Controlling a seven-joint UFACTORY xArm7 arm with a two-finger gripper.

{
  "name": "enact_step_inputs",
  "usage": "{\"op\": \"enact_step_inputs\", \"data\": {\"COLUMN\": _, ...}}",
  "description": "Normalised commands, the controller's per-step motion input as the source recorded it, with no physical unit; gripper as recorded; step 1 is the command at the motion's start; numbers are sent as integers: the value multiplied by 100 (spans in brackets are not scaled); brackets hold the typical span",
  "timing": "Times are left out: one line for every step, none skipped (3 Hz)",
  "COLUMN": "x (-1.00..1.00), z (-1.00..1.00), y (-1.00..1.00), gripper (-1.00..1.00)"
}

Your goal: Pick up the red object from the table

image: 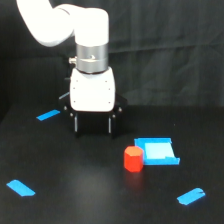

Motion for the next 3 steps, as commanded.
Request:
{"op": "enact_step_inputs", "data": {"x": 78, "z": -26, "y": -90, "gripper": 100}}
{"op": "enact_step_inputs", "data": {"x": 60, "z": -4, "y": -86, "gripper": 100}}
{"op": "enact_step_inputs", "data": {"x": 44, "z": 9, "y": -87, "gripper": 100}}
